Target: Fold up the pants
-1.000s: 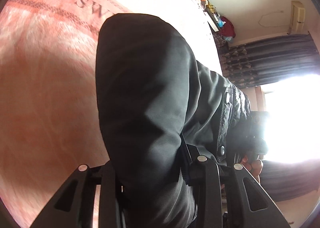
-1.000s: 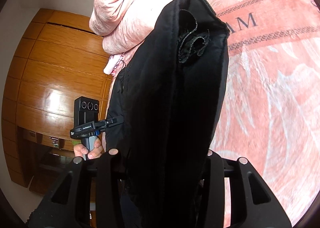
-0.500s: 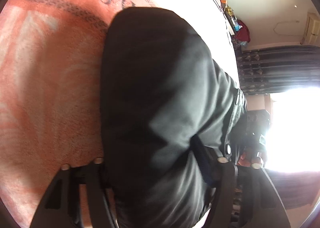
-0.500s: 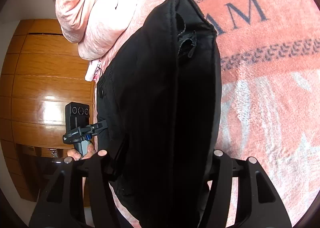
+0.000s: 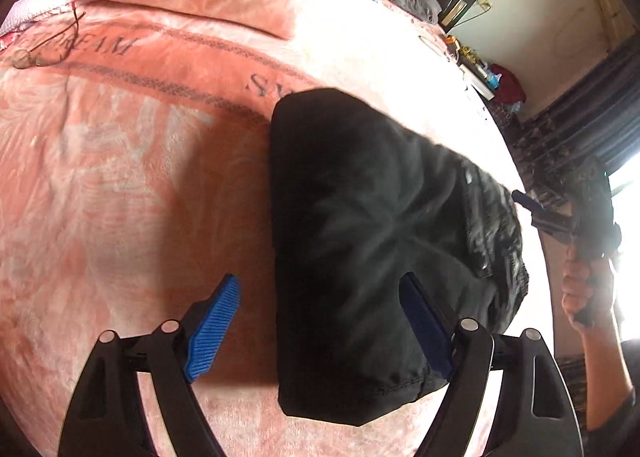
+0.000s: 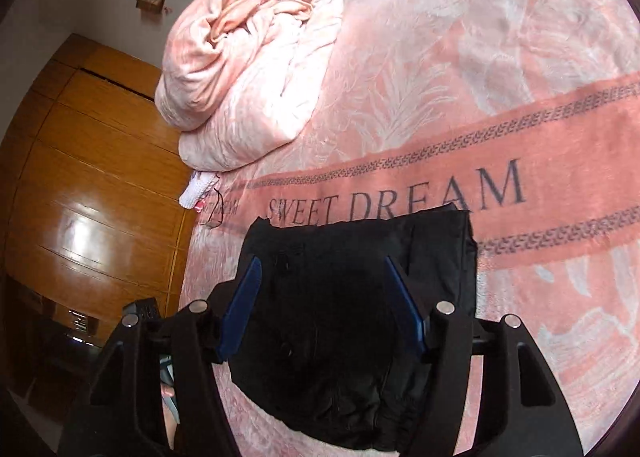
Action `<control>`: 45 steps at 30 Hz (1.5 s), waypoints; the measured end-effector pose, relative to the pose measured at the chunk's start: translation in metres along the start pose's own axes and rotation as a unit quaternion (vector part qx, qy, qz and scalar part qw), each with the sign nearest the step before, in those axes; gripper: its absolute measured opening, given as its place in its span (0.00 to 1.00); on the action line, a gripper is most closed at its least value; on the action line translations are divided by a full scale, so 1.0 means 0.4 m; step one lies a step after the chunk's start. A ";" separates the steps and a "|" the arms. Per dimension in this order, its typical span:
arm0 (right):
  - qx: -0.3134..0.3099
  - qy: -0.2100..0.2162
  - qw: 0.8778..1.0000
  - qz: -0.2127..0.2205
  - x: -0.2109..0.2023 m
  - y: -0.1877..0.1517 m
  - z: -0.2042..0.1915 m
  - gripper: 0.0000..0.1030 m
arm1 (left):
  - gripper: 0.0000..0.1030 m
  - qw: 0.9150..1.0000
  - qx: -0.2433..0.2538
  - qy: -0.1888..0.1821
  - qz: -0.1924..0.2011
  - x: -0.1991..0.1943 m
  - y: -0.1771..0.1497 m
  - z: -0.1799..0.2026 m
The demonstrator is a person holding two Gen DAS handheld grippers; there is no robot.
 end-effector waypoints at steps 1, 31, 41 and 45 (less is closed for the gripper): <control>0.017 -0.019 1.000 0.000 0.027 0.007 0.032 0.56 | 0.74 1.000 0.002 0.006 -0.011 0.016 -0.013 0.007; -0.071 -0.110 0.987 0.098 -0.326 -0.535 -0.234 0.91 | 0.96 0.993 -0.008 0.088 0.079 -0.293 -0.264 -0.019; -0.176 -0.211 0.946 0.172 -0.526 -0.954 -0.563 0.97 | 0.96 0.967 0.025 0.178 0.182 -0.708 -0.555 0.058; -0.209 -0.250 0.928 0.181 -0.571 -1.081 -0.661 0.97 | 0.96 0.957 0.038 0.187 0.218 -0.853 -0.660 0.096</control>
Point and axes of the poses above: each gripper's, at about its wrist camera, not at the fingertips, and x roughly the way its jaws point, z to its right, y to its top, the point moved 1 cm from there along x, roughly the way its jaws point, and after that the axes turned 15 degrees about y, right-handed, at the moved point
